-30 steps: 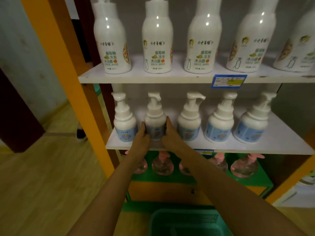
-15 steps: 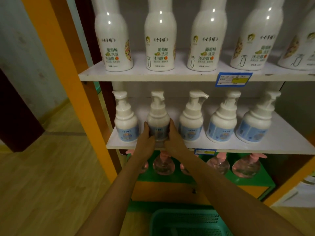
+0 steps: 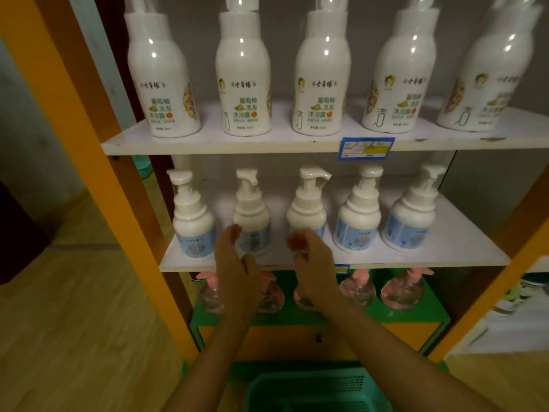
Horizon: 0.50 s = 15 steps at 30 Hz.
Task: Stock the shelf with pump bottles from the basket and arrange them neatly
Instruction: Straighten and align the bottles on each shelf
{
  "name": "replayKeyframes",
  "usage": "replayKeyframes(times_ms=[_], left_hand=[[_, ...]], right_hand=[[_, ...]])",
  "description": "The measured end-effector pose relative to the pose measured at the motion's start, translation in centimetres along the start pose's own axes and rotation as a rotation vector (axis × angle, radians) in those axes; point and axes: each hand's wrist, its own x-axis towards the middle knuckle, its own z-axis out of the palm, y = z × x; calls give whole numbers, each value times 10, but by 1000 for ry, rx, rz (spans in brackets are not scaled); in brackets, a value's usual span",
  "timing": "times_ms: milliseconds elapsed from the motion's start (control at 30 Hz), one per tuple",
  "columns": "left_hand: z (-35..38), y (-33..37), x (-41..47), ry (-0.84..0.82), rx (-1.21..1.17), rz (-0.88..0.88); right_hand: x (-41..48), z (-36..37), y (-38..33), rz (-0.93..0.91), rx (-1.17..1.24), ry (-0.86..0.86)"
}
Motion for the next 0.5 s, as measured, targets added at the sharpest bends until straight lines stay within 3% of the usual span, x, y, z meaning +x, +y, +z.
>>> replayKeyframes(times_ms=[67,133,200,333,500], left_hand=[[9,8,-6,-92,-20,55],[20,18,-8,-301,-49,-16],[37,18,-4,-459,-24,-74],[61,17,10,-617,-6,-196],[64,17,7,-659,15,-241]], right_hand=[[-4,-11,7,-38,5,206],[3,-17,19,23,43,258],[13,-21,19,119,82,143],[29,-23,21,105,163,-21],[36,-32,29,54,163,-123]])
